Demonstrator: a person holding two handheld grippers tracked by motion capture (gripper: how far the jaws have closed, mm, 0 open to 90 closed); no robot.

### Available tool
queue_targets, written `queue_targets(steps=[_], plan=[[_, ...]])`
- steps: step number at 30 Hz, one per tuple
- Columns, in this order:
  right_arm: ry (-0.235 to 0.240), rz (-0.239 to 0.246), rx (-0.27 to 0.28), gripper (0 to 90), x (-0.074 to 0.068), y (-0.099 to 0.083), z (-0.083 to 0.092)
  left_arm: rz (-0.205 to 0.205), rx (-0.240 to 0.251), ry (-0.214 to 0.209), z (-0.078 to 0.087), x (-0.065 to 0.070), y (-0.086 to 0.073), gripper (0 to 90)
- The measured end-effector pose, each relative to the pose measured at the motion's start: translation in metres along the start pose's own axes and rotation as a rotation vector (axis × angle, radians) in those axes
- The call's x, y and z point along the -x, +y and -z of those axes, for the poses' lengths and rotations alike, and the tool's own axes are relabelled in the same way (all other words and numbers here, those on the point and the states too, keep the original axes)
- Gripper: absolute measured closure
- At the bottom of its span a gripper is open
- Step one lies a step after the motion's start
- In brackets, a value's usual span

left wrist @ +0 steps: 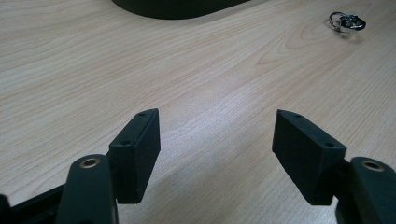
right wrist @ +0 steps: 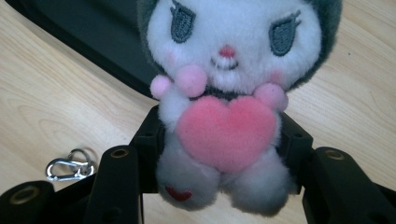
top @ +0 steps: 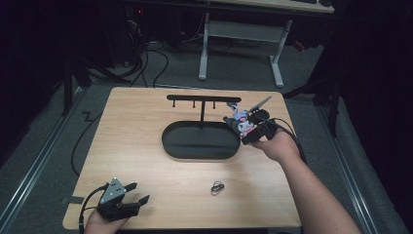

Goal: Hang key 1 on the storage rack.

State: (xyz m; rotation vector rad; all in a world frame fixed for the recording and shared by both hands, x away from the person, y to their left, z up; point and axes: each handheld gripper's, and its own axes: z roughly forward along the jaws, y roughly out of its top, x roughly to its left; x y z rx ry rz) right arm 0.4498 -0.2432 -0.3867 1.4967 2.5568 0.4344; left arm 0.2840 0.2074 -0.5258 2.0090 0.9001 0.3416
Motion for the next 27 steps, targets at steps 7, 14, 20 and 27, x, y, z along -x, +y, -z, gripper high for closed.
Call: queue_targets(steps=[7,14,20,27], plan=[[0.000,-0.007,0.000,48.0,-0.006,0.008,-0.016,0.001,0.003,-0.003,0.000,0.000,0.000,32.9],[-0.009,-0.014,0.005,46.9,-0.006,0.010,-0.026,-0.002,0.000,-0.004,0.000,0.001,-0.001,32.9],[-0.024,-0.022,0.015,45.1,-0.006,0.009,-0.031,0.000,0.002,0.003,0.001,0.000,0.000,32.9],[-0.022,-0.027,0.031,40.9,-0.007,0.008,-0.032,0.007,0.006,0.009,0.002,-0.002,-0.001,32.8]])
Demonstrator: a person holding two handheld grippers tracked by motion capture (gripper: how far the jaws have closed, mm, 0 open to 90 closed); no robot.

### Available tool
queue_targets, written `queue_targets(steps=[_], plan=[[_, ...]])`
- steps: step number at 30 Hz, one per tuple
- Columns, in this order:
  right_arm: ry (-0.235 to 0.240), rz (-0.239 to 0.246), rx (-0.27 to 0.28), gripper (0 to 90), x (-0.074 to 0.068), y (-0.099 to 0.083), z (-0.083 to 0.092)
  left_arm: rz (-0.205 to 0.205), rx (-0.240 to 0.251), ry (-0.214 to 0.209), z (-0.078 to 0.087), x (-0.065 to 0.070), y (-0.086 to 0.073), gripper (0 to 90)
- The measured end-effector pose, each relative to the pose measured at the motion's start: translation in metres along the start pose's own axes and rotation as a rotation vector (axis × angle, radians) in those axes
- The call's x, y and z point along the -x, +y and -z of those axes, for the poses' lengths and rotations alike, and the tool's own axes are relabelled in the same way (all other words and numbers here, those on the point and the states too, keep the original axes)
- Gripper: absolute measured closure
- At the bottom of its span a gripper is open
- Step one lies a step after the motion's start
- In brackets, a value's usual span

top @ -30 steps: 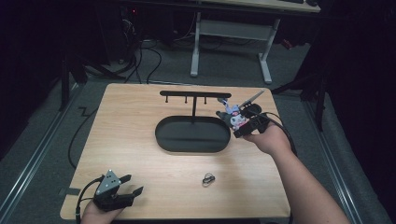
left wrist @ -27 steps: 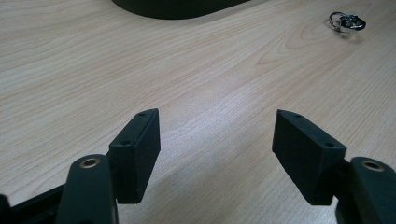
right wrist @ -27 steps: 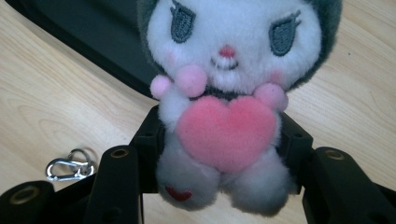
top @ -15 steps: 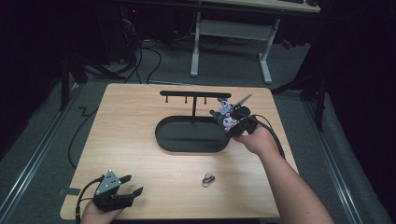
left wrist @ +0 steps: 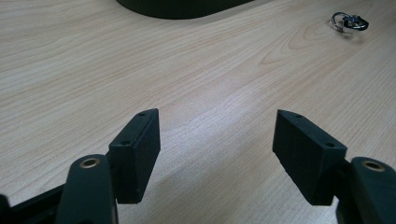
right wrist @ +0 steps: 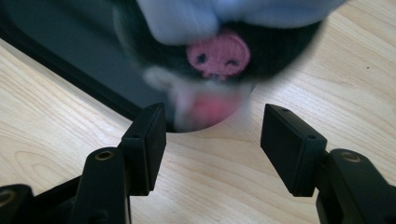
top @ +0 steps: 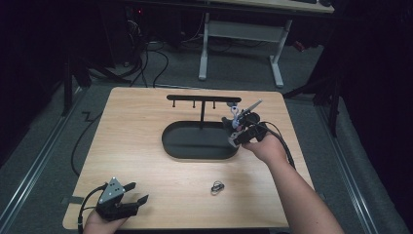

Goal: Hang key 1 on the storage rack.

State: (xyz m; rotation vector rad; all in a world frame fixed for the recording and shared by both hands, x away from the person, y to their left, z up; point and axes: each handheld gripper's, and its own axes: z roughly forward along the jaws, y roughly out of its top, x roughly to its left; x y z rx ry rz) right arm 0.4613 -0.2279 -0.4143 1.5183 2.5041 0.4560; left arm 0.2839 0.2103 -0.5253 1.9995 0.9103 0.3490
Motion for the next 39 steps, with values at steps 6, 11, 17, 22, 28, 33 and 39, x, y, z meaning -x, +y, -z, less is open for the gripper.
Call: queue_targets(steps=[6,11,17,22,28,33,39], plan=[[0.013,0.002,0.005,40.7,-0.003,-0.003,0.004,-0.002,0.005,0.002,0.001,0.001,0.001,32.7],[0.031,0.011,0.008,41.9,-0.006,-0.013,0.004,-0.008,0.005,-0.002,0.000,0.002,0.001,32.7],[0.053,0.031,0.017,46.4,-0.013,-0.037,0.004,-0.011,0.002,-0.006,0.000,0.003,0.001,32.8],[0.061,0.042,0.104,46.2,-0.018,-0.072,0.005,-0.013,-0.007,-0.011,-0.003,0.006,0.001,32.8],[0.081,0.011,0.178,45.3,-0.018,-0.107,-0.006,-0.024,-0.010,-0.017,-0.005,0.009,0.002,32.8],[0.091,-0.003,0.312,45.2,-0.029,-0.143,-0.022,-0.016,-0.009,-0.024,-0.007,0.008,0.003,32.9],[0.107,0.007,0.457,43.7,-0.046,-0.173,-0.028,-0.033,-0.010,-0.026,-0.008,0.013,0.004,32.9]])
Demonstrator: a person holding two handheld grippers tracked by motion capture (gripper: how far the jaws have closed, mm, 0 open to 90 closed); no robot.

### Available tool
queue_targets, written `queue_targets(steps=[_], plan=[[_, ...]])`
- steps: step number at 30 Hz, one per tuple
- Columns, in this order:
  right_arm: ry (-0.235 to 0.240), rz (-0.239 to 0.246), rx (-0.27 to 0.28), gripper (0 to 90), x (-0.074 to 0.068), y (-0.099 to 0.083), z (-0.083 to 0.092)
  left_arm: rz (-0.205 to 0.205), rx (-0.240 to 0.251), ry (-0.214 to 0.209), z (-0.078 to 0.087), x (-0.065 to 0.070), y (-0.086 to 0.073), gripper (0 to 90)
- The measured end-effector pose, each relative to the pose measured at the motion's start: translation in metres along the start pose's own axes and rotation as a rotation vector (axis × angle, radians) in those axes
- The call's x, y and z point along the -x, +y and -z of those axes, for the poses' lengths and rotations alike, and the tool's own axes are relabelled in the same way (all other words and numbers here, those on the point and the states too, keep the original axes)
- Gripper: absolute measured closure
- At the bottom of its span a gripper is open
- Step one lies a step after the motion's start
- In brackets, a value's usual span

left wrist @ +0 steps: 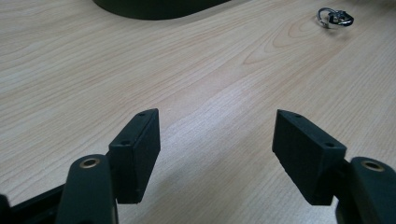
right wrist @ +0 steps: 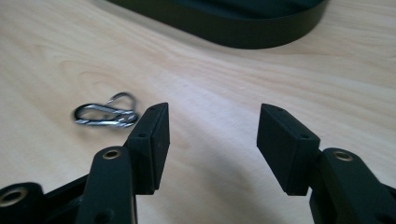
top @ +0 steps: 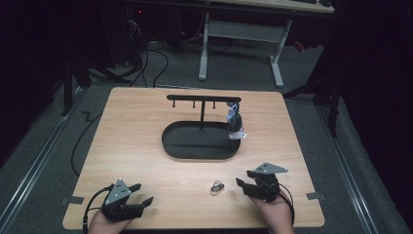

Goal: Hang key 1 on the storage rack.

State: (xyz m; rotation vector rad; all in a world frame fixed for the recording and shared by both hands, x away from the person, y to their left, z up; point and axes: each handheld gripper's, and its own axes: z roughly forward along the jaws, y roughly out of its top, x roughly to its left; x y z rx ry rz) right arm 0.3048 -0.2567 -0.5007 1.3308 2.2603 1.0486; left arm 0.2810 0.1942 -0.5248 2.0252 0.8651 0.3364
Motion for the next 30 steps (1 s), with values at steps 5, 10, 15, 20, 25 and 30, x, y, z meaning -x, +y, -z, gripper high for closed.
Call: queue_targets(steps=[5,10,15,20,25,30], plan=[[0.034,0.048,0.008,41.2,-0.010,-0.002,-0.006,-0.006,-0.009,-0.004,-0.002,0.002,0.000,32.9],[0.107,0.063,0.004,40.7,-0.027,0.002,-0.017,0.004,-0.012,0.000,-0.003,0.001,-0.001,32.9],[0.147,0.128,0.003,48.5,-0.056,0.006,-0.027,0.003,-0.015,-0.002,-0.002,0.000,-0.002,32.9],[0.118,0.199,-0.007,54.7,-0.077,0.011,-0.038,-0.001,-0.012,-0.009,0.000,0.000,-0.003,32.9],[0.051,0.275,-0.042,52.4,-0.086,0.009,-0.047,0.003,-0.009,-0.017,0.002,-0.002,-0.003,32.9],[-0.019,0.290,-0.063,56.6,-0.084,0.006,-0.047,0.002,-0.008,-0.018,0.002,-0.002,-0.002,32.9]])
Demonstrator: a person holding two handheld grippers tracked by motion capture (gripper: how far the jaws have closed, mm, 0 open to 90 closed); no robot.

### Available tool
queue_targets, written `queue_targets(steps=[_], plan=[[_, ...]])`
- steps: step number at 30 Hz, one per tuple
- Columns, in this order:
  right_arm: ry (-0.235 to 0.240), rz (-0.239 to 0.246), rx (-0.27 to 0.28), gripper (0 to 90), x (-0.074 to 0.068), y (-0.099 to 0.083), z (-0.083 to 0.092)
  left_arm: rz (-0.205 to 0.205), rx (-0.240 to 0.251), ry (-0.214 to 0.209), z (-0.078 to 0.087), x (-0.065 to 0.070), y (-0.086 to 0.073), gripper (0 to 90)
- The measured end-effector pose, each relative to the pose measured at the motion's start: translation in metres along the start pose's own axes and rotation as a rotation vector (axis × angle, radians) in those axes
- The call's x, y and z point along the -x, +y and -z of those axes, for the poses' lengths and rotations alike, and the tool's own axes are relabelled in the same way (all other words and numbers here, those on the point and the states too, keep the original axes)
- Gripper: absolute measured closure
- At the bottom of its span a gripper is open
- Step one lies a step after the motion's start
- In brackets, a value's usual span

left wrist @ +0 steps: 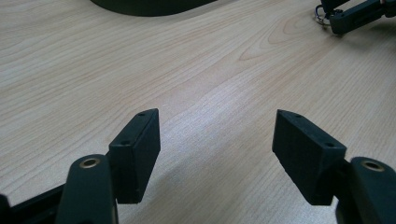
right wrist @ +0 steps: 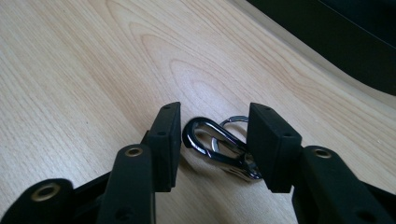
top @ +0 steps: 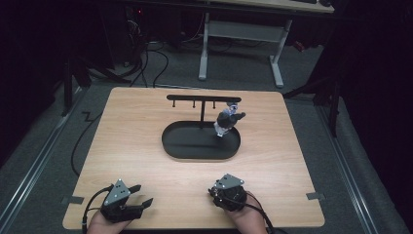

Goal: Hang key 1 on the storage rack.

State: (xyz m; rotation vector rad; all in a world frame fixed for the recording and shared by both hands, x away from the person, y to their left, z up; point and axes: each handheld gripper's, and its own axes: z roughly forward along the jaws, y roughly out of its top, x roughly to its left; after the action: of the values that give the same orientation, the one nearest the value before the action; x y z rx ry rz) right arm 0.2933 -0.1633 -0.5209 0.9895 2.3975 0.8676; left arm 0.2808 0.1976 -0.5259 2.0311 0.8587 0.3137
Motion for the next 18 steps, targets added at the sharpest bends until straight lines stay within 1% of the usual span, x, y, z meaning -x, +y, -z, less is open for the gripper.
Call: queue_targets(steps=[4,11,13,17,18], plan=[[-0.008,-0.008,-0.001,59.3,0.004,-0.004,0.004,-0.004,-0.003,-0.003,-0.001,0.001,0.000,32.9],[-0.019,-0.047,0.002,66.3,0.017,-0.013,0.013,-0.005,-0.004,-0.003,-0.001,0.001,0.000,32.9],[-0.017,-0.066,0.003,70.4,0.022,-0.014,0.016,-0.005,-0.003,-0.004,-0.001,0.001,0.000,32.9],[-0.018,-0.105,0.018,82.6,0.033,-0.017,0.022,-0.006,-0.004,-0.005,-0.001,0.001,0.000,32.9],[-0.015,-0.113,0.022,84.2,0.036,-0.018,0.024,-0.007,-0.004,-0.006,-0.001,0.001,0.000,32.9]])
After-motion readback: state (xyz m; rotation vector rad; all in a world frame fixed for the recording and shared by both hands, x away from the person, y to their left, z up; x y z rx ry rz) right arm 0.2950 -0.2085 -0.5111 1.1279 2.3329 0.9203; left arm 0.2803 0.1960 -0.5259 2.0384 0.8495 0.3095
